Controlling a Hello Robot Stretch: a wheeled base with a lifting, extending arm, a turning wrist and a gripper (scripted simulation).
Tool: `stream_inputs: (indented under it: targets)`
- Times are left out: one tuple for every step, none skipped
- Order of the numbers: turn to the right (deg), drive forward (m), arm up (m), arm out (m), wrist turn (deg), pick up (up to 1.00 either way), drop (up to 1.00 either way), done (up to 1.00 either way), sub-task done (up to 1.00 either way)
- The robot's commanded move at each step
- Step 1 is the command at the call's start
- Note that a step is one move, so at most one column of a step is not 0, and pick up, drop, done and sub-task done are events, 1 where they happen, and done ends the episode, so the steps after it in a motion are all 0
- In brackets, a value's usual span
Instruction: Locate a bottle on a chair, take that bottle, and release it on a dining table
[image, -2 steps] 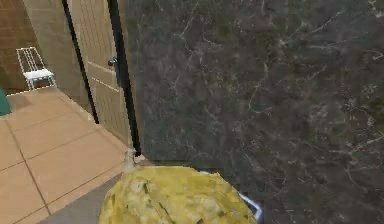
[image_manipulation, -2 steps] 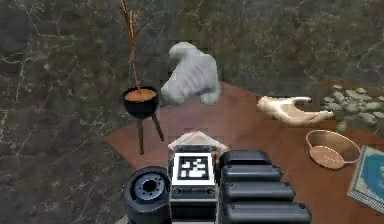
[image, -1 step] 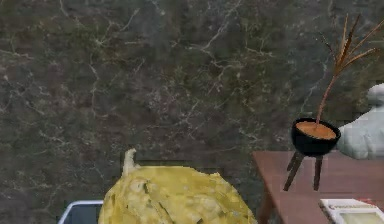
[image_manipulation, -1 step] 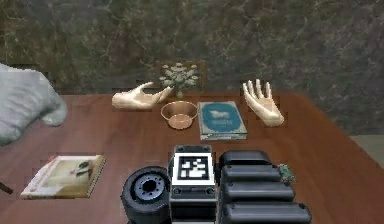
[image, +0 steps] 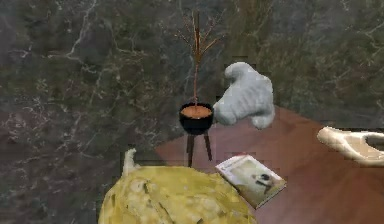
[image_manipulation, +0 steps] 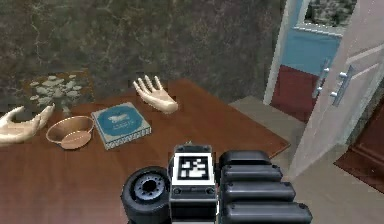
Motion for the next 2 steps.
stream_inputs:
  targets:
    - [3.0, 0.00, 0.00, 0.00, 0.0, 0.00, 0.00, 0.00, 0.00]
    - [-45.0, 0.00, 0.00, 0.00, 0.0, 0.00, 0.00, 0.00, 0.00]
